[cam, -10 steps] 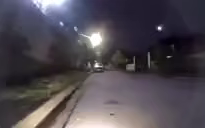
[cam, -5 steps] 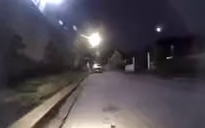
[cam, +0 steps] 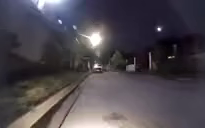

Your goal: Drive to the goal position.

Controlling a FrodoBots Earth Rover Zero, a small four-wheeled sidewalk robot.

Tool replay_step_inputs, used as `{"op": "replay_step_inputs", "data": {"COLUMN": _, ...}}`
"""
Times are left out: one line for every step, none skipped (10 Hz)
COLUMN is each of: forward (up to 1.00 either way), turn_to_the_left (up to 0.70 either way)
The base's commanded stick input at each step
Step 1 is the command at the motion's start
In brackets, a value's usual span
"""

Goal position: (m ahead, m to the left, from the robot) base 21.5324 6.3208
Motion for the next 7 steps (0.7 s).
{"op": "replay_step_inputs", "data": {"forward": 0.5, "turn_to_the_left": 0.0}}
{"op": "replay_step_inputs", "data": {"forward": 0.5, "turn_to_the_left": 0.0}}
{"op": "replay_step_inputs", "data": {"forward": 0.5, "turn_to_the_left": 0.0}}
{"op": "replay_step_inputs", "data": {"forward": 0.5, "turn_to_the_left": 0.0}}
{"op": "replay_step_inputs", "data": {"forward": 0.5, "turn_to_the_left": 0.0}}
{"op": "replay_step_inputs", "data": {"forward": 0.5, "turn_to_the_left": 0.0}}
{"op": "replay_step_inputs", "data": {"forward": 0.5, "turn_to_the_left": 0.0}}
